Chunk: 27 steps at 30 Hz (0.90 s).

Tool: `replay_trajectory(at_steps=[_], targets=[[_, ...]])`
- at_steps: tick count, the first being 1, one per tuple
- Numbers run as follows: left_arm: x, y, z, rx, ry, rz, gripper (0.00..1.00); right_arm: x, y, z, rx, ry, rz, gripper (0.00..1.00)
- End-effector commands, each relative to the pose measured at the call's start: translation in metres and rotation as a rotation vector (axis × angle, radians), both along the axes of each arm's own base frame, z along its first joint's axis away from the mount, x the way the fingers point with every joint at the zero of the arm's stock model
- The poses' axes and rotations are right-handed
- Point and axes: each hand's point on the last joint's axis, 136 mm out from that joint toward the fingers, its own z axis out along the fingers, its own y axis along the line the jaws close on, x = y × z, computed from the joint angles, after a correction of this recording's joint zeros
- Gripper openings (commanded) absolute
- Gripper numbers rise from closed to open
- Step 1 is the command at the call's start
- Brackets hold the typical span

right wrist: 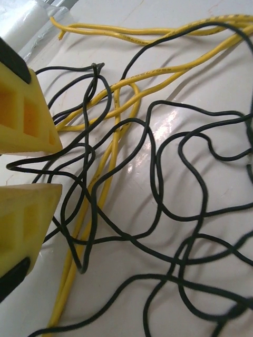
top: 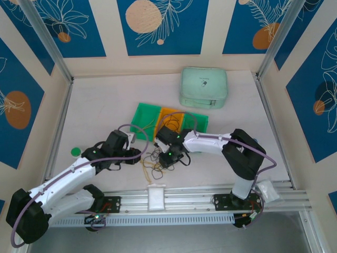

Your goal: Untangle the cables

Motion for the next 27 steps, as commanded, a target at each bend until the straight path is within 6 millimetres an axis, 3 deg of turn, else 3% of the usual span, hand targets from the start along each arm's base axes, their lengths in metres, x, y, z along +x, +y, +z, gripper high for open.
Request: replay_trajectory(at_steps=[1, 5, 8, 16, 27], targets=[[0.004, -0.001, 0.012, -0.004, -0.029, 0.002, 0.32, -0.010, 0.002, 0.000, 0.011, 0.036, 0.040, 0.11], [0.005, -0.003, 0.013, -0.011, -0.036, -0.005, 0.32, -0.009, -0.001, 0.020, 0.019, -0.004, 0.042, 0.03], [0.006, -0.003, 0.013, -0.011, -0.044, -0.009, 0.32, -0.007, -0.003, 0.048, 0.052, -0.063, 0.044, 0.00], [0.008, -0.004, 0.016, -0.016, -0.063, -0.011, 0.32, -0.015, -0.003, 0.149, 0.261, -0.181, 0.063, 0.00], [0.011, -0.007, 0.025, -0.048, -0.103, -0.020, 0.33, -0.032, -0.010, 0.270, 0.539, -0.328, 0.087, 0.00]])
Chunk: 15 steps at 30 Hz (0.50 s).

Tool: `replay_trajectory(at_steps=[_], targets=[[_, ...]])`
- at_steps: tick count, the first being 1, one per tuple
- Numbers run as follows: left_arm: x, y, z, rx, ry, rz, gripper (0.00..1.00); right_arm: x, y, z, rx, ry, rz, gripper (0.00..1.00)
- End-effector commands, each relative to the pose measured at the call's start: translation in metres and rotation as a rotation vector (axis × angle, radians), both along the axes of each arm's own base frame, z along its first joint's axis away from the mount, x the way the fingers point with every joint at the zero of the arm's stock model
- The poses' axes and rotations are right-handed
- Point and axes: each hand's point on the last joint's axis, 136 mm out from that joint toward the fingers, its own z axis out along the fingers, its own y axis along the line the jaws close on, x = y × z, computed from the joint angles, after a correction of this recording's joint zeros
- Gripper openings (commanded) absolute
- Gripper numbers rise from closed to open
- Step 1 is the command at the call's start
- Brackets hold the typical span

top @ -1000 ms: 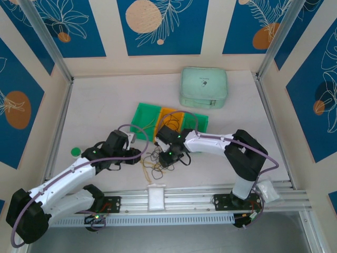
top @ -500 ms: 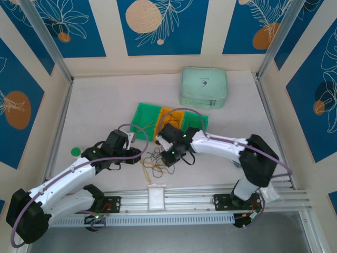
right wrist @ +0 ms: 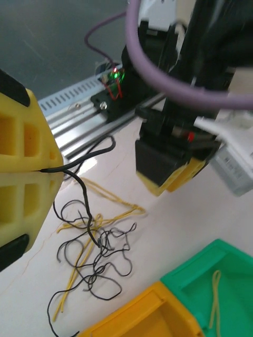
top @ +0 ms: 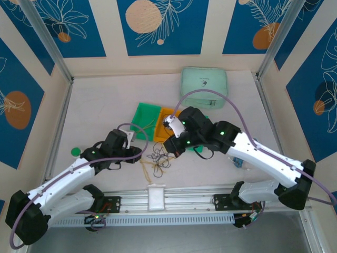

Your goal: Untangle the cables

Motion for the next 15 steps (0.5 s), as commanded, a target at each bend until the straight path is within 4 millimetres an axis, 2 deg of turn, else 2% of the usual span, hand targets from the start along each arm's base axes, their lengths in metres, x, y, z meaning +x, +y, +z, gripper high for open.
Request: replay_trajectory(at_steps=[1, 10, 13, 15], targets=[[0.005, -0.003, 0.014, -0.019, -0.058, -0.012, 0.33, -0.014, -0.004, 0.042, 0.100, -0.039, 0.048, 0.00], [0.006, -0.001, 0.011, -0.015, -0.057, 0.005, 0.33, -0.024, -0.016, 0.140, 0.373, -0.190, 0.090, 0.00], [0.007, -0.001, 0.013, -0.017, -0.063, 0.008, 0.33, -0.025, -0.020, 0.162, 0.432, -0.211, 0.097, 0.00], [0.006, 0.000, 0.013, -0.012, -0.062, 0.011, 0.33, -0.022, -0.022, 0.170, 0.445, -0.224, 0.090, 0.00]])
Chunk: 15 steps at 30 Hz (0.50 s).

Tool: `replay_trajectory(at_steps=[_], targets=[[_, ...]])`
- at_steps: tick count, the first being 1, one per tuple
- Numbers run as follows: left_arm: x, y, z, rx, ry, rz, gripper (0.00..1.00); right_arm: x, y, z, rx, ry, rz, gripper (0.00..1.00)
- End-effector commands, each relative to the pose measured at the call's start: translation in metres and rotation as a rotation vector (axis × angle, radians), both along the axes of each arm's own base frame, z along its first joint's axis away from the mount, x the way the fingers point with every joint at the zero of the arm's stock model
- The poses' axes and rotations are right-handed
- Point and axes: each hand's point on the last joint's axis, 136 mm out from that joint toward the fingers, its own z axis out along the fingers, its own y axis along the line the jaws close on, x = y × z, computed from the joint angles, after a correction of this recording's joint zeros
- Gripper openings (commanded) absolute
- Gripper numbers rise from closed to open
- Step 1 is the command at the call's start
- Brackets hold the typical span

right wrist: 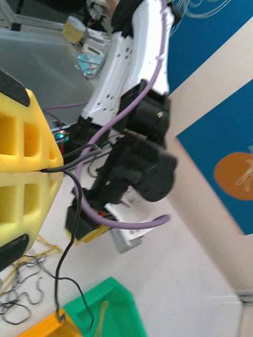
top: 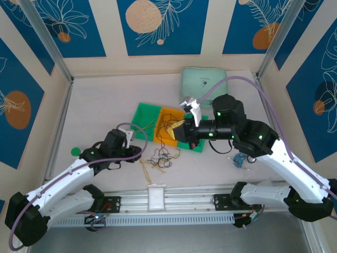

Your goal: Untangle the cables

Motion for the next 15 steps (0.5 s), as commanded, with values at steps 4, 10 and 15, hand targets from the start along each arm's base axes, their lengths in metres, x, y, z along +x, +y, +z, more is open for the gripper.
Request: replay_trajectory(at_steps=[4, 10, 15], targets=[[0.004, 0.006, 0.009, 0.006, -0.047, 0.031, 0.33, 0.003, -0.005, 0.035, 0.088, -0.045, 0.008, 0.00], [0.003, 0.014, 0.017, 0.010, -0.066, 0.062, 0.40, 0.038, -0.008, 0.027, 0.064, 0.005, -0.080, 0.00], [0.000, 0.018, 0.023, 0.018, -0.077, 0.061, 0.41, 0.076, -0.008, 0.006, 0.032, 0.065, -0.136, 0.00]])
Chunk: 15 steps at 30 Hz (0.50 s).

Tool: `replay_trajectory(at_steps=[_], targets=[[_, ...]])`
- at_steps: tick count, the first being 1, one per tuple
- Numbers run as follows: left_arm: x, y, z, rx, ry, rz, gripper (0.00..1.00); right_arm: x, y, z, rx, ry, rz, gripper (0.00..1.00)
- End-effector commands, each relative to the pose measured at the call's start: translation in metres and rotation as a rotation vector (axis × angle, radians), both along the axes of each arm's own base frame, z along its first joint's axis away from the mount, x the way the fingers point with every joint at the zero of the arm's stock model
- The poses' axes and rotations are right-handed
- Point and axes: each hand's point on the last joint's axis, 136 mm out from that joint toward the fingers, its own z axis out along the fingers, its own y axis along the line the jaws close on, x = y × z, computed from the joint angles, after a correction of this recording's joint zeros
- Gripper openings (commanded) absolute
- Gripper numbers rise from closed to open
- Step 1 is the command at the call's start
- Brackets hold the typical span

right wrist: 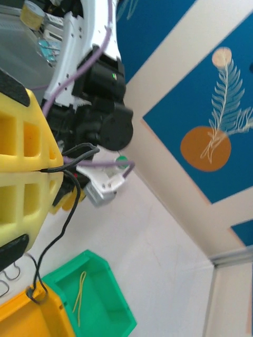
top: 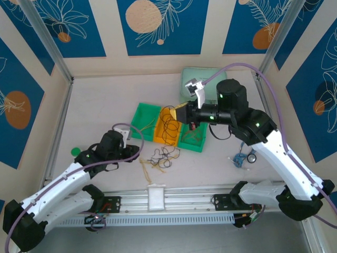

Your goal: Untangle the cables

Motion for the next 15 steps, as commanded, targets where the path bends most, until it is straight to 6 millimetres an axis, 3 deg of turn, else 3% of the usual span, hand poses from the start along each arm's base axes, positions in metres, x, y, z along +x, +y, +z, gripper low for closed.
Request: replay_trajectory(at_steps=[1, 7, 15], targets=[[0.000, 0.005, 0.011, 0.012, -0.021, 0.012, 0.41, 0.016, 0.000, -0.002, 0.009, 0.030, -0.013, 0.00], [0.000, 0.008, 0.014, 0.026, -0.036, 0.015, 0.42, 0.059, 0.002, -0.027, -0.018, 0.075, -0.061, 0.00], [0.000, 0.011, 0.009, 0.045, -0.029, 0.015, 0.42, 0.112, 0.007, -0.087, -0.091, 0.161, -0.120, 0.00]])
